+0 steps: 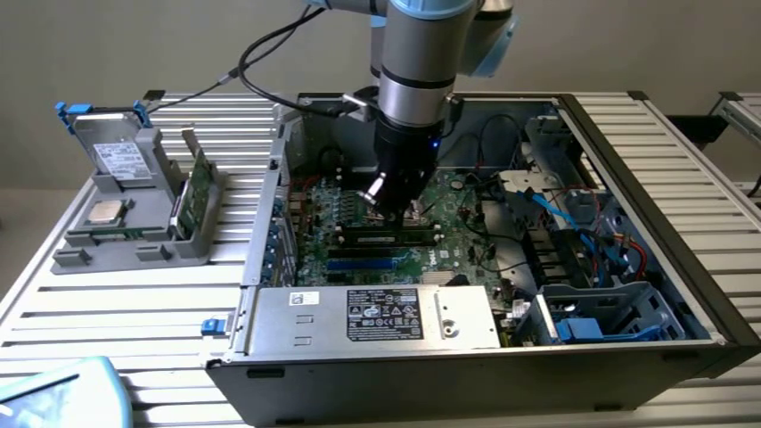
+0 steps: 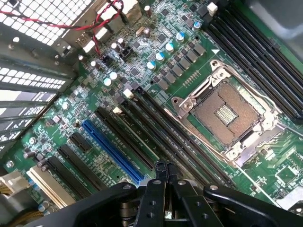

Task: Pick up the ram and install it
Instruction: 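Press down the ram until it locks into place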

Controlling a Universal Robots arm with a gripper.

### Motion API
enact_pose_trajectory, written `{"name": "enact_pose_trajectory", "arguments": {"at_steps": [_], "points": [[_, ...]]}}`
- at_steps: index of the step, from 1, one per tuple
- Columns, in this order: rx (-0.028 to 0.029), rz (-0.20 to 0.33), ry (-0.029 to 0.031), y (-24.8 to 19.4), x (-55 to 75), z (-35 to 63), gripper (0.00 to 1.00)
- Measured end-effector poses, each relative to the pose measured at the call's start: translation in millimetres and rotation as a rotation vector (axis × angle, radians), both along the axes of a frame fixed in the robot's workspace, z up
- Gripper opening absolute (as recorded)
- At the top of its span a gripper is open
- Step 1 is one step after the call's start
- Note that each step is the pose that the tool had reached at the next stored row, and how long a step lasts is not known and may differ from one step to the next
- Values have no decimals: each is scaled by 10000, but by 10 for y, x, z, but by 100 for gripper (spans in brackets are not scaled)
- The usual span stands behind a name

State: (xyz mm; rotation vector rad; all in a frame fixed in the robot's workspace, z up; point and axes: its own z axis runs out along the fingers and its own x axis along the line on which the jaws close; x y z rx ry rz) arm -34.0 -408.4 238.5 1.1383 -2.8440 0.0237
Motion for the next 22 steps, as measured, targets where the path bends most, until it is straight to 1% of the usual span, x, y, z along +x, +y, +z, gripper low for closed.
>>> {"name": "enact_pose_trajectory", "arguments": {"at_steps": [16, 19, 22], "points": [[-181, -2005, -1, 0, 0, -4, 11], [-206, -2394, 1, 0, 0, -5, 11], [-212, -2821, 4, 1, 0, -7, 11]]}}
